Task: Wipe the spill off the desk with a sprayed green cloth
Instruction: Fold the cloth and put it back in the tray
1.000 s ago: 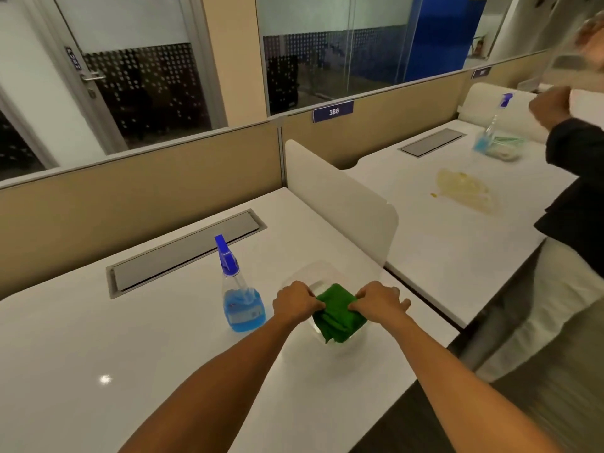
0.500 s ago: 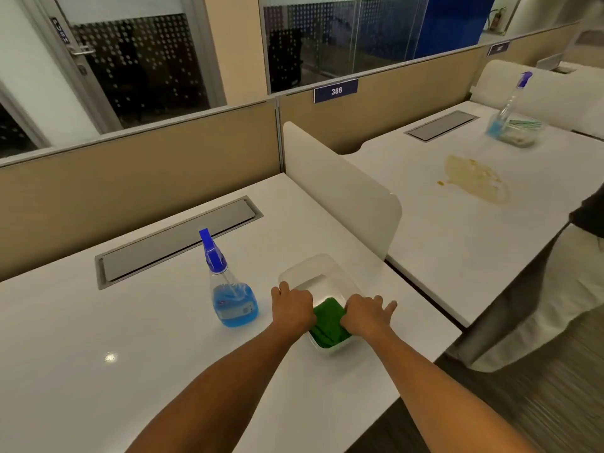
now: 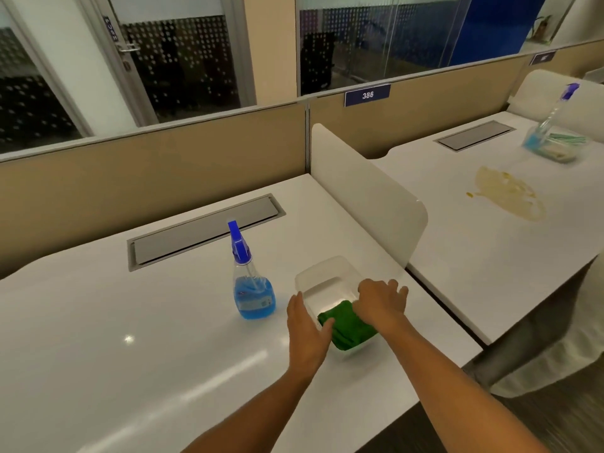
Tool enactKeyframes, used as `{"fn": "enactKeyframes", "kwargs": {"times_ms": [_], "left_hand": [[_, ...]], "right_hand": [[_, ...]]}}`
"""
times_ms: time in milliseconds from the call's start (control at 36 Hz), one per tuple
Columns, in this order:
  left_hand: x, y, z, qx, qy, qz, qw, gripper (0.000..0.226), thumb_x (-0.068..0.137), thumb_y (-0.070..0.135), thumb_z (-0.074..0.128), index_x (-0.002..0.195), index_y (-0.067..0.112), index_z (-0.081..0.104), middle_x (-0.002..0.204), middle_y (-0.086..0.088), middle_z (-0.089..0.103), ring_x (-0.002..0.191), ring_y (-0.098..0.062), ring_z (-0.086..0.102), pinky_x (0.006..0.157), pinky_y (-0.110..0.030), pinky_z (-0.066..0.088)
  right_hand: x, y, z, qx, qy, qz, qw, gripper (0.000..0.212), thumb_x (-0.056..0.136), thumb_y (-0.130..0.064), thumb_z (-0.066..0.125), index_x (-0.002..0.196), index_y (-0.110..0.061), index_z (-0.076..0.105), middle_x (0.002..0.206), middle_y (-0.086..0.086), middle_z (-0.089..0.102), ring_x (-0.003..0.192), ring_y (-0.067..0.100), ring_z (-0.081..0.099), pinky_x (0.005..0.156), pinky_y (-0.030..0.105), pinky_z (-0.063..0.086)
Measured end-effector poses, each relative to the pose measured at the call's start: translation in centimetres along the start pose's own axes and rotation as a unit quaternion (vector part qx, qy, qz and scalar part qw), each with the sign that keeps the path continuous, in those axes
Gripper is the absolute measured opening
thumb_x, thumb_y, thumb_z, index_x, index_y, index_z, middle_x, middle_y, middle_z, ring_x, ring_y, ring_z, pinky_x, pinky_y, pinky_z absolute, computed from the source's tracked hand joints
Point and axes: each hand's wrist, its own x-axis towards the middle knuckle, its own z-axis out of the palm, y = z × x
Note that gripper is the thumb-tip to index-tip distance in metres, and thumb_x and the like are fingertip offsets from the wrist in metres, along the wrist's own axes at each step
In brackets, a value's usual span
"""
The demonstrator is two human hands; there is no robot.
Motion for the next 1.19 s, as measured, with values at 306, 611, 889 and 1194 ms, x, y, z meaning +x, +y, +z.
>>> {"fn": "enactKeyframes", "kwargs": {"times_ms": [306, 611, 889, 1194], "left_hand": [[0.0, -1.3, 1.1, -0.244, -0.008, -0.227, 0.943, 0.078, 0.089, 0.021, 0.074, 0.154, 0.021, 0.03, 0.158, -0.006, 0.04, 0.136, -0.029, 0.05, 0.108, -0.044, 0.049], [0.6, -1.1, 1.0, -0.285, -0.015, -0.243, 0.927, 0.06, 0.091, 0.02, 0.071, 0.145, 0.019, 0.045, 0.144, -0.005, 0.056, 0.124, -0.026, 0.061, 0.098, -0.038, 0.057], [0.7, -1.0, 0.7, -0.298, -0.008, -0.263, 0.918, 0.045, 0.088, 0.017, 0.076, 0.13, 0.017, 0.06, 0.131, -0.002, 0.064, 0.113, -0.023, 0.065, 0.094, -0.038, 0.059], [0.3, -1.3, 0.2, -0.337, -0.006, -0.263, 0.904, 0.048, 0.089, 0.008, 0.073, 0.134, 0.011, 0.056, 0.116, -0.001, 0.057, 0.107, -0.021, 0.061, 0.08, -0.033, 0.06]], "right_hand": [[-0.6, -9.3, -5.6, 0.32, -0.055, -0.212, 0.922, 0.061, 0.092, -0.037, 0.071, 0.146, -0.025, 0.047, 0.147, 0.001, 0.055, 0.129, 0.021, 0.055, 0.103, 0.033, 0.047], [-0.3, -17.2, -5.0, 0.342, -0.111, -0.302, 0.883, 0.076, 0.088, -0.028, 0.076, 0.151, -0.018, 0.036, 0.153, 0.007, 0.047, 0.137, 0.029, 0.049, 0.101, 0.037, 0.046], [1.2, -17.8, -4.7, 0.29, -0.121, -0.328, 0.891, 0.057, 0.086, -0.035, 0.078, 0.132, -0.01, 0.056, 0.129, 0.01, 0.066, 0.116, 0.028, 0.063, 0.093, 0.036, 0.052], [1.9, -12.1, -10.6, 0.374, -0.084, -0.339, 0.859, 0.038, 0.081, -0.026, 0.084, 0.114, -0.018, 0.067, 0.113, -0.002, 0.072, 0.106, 0.017, 0.068, 0.095, 0.039, 0.057]]}}
